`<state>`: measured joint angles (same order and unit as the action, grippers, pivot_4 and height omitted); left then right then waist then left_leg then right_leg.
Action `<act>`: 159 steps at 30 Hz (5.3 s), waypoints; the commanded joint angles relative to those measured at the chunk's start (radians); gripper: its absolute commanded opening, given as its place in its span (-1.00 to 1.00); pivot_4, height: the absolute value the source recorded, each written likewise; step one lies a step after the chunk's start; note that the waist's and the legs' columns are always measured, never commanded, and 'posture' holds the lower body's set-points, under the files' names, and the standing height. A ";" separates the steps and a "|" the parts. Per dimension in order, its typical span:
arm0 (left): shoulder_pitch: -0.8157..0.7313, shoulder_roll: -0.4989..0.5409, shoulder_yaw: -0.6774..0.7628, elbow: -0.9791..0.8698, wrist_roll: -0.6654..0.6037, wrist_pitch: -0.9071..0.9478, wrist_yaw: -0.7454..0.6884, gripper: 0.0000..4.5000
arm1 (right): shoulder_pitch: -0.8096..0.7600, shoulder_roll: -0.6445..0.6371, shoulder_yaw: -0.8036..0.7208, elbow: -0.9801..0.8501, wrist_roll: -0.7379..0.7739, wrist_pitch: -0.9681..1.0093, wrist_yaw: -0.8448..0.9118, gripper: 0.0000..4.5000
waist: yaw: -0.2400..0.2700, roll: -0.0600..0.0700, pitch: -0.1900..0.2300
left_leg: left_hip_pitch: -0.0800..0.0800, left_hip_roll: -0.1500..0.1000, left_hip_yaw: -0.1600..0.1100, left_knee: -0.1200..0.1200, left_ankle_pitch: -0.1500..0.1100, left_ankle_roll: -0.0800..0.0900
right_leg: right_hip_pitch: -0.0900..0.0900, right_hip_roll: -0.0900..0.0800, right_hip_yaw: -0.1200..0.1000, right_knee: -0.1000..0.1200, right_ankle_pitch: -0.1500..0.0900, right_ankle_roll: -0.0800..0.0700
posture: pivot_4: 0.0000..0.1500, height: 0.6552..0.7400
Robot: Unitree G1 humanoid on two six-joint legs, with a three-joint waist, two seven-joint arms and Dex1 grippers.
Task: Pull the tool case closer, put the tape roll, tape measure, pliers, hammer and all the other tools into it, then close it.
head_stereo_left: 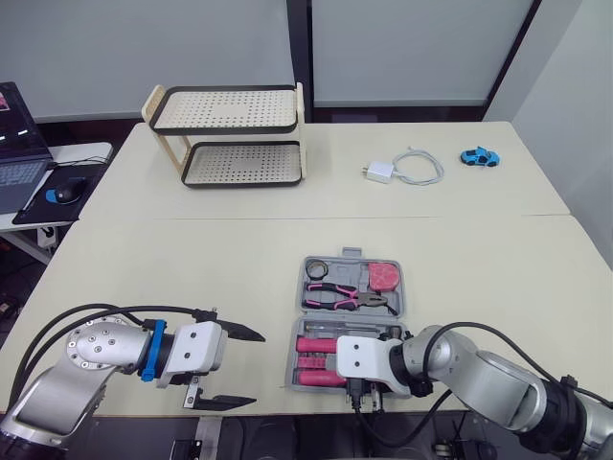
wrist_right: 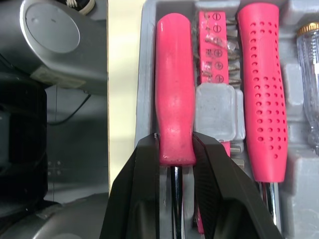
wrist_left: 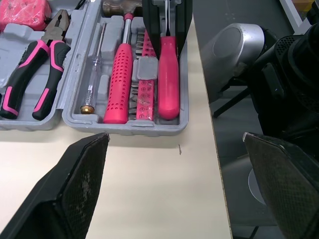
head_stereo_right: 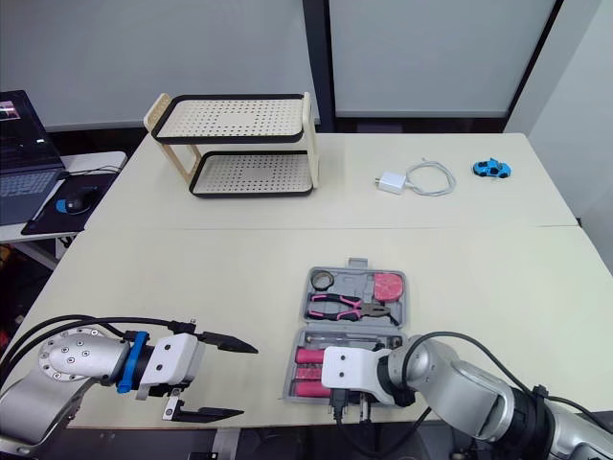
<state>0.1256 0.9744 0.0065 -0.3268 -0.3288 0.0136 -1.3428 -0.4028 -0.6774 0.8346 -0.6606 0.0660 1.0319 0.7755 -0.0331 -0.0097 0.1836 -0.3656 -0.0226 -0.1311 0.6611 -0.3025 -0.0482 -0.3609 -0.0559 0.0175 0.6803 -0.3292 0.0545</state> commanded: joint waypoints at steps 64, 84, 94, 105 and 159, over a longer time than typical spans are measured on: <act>-0.186 -0.184 -0.041 0.279 0.065 0.113 0.223 0.29 | 0.510 -0.326 -0.814 0.238 0.012 -0.724 0.153 -1.00 | 0.001 -0.001 0.000 | 0.002 -0.001 0.001 0.001 0.000 0.000 | 0.004 -0.001 0.000 0.000 0.000 0.000 | 1.00 1.00; -0.397 -0.387 -0.241 0.561 0.275 0.027 0.294 -0.99 | 0.274 -0.130 -0.569 0.499 -0.171 -0.775 0.128 -1.00 | 0.003 -0.001 0.000 | 0.001 -0.002 0.000 0.002 0.002 -0.003 | 0.003 -0.001 0.000 0.000 0.000 0.000 | 1.00 1.00; -0.422 -0.436 -0.273 0.606 0.308 -0.015 0.301 -0.99 | 0.236 -0.090 -0.538 0.525 -0.180 -0.783 0.140 -1.00 | 0.004 -0.001 -0.001 | 0.001 -0.002 0.000 0.002 0.003 -0.005 | 0.004 -0.002 0.000 0.000 0.000 0.000 | 1.00 1.00; -0.430 -0.474 -0.299 0.616 0.336 -0.047 0.316 -0.99 | 0.219 -0.068 -0.520 0.527 -0.187 -0.791 0.150 -1.00 | 0.004 -0.001 -0.001 | 0.001 -0.002 0.000 0.002 0.003 -0.005 | 0.004 -0.002 -0.001 0.000 0.000 0.000 | 1.00 1.00; -0.413 -0.515 -0.284 0.596 0.290 -0.018 0.281 -0.99 | 0.184 -0.043 -0.518 0.568 -0.198 -0.850 0.205 -1.00 | 0.004 0.000 -0.002 | 0.002 -0.002 -0.002 0.003 0.003 -0.005 | 0.006 -0.002 -0.001 0.001 0.000 0.000 | 1.00 1.00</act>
<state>-0.2886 0.4811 -0.2491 0.2916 -0.0277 0.0138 -1.0413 -0.2024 -0.7350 0.3018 -0.0679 -0.1429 0.2159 0.9661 -0.0293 -0.0099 0.1811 -0.3632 -0.0248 -0.1327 0.6637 -0.2995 -0.0534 -0.3550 -0.0580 0.0164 0.6809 -0.3289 0.0549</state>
